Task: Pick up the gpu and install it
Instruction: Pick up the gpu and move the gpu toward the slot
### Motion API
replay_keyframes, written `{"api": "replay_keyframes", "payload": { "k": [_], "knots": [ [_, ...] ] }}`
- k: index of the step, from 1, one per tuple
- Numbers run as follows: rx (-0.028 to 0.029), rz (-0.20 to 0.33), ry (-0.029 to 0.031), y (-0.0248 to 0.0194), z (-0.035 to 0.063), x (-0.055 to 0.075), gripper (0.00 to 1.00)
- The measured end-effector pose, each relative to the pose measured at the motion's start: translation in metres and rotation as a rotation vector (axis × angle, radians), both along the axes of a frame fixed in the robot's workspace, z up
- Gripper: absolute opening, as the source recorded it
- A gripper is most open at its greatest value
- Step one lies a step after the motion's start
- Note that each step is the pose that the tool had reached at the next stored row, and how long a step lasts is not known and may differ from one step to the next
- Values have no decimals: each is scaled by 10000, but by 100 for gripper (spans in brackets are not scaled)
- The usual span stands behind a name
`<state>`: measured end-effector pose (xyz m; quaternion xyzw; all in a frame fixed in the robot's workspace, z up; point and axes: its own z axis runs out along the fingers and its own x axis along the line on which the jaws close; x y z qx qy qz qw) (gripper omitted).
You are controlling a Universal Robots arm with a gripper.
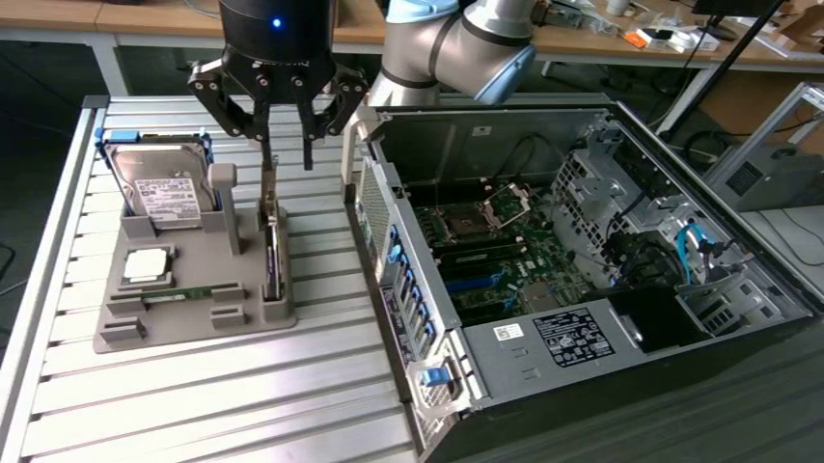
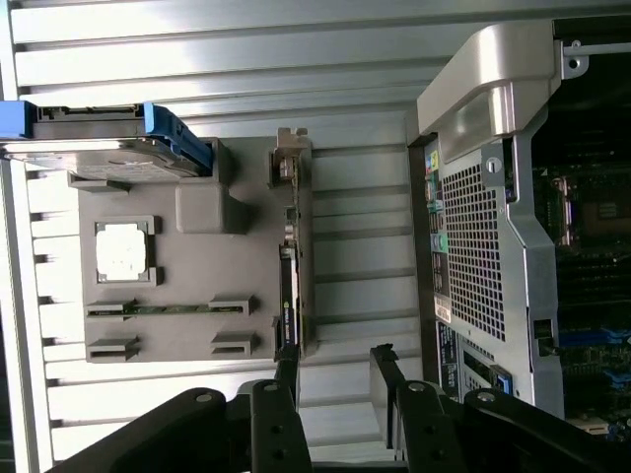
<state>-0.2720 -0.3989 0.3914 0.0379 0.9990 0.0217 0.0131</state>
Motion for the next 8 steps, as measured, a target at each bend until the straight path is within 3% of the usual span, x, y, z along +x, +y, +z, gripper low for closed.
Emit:
{"api": "replay_keyframes", "payload": {
  "k": [8],
  "knots": [
    [6, 0, 1, 0, -17, -35, 42]
  ]
}}
